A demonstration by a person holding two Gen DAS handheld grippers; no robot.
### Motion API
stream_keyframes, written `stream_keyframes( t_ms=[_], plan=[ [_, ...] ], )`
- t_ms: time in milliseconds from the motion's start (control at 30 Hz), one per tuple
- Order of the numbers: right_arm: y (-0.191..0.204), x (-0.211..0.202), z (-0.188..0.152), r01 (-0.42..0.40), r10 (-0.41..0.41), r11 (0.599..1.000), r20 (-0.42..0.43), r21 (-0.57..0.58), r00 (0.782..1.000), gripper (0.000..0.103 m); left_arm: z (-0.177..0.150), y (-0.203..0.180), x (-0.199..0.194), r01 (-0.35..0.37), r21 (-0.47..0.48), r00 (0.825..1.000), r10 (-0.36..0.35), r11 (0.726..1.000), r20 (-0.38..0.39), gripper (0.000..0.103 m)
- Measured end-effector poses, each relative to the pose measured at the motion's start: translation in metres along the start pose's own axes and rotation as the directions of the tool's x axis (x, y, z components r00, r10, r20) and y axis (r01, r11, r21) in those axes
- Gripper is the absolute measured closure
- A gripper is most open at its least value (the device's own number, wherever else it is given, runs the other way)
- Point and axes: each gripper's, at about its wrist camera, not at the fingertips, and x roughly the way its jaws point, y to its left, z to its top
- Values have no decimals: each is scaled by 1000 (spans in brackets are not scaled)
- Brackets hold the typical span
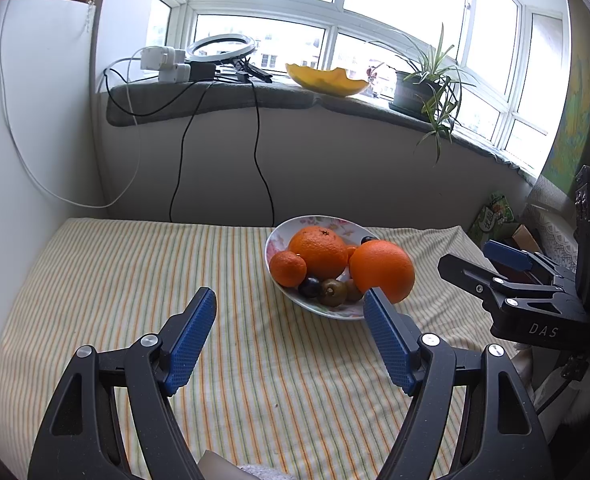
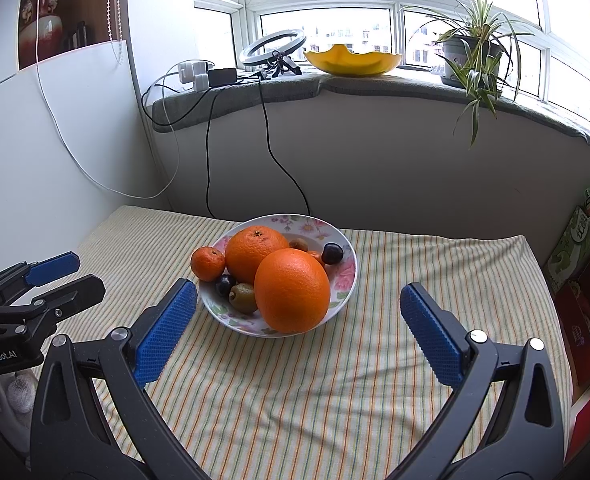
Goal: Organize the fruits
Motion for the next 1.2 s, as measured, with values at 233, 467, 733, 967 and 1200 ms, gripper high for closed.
stream_keyframes(
  t_ms=[233,467,733,967,1200],
  plan=[
    [-2,2,0,-2,2,1000,-4,2,1000,0,-1,-2,2,3,4,1000,-3,1000,-4,27],
    [-2,2,0,-3,3,1000,-3,0,1000,0,0,-2,3,5,6,1000,-5,1000,-7,27],
    [-3,4,-1,-1,1,1000,-8,1,1000,0,-1,-3,3,3,5,1000,-3,1000,-7,27],
    [-4,5,-3,0,0,1000,-12,0,1000,0,0,-1,4,2,1,1000,-2,1000,-9,27],
    [-3,6,-4,1,-1,1000,-19,-1,1000,0,-3,0,2,7,15,1000,-7,1000,15,27]
  ],
)
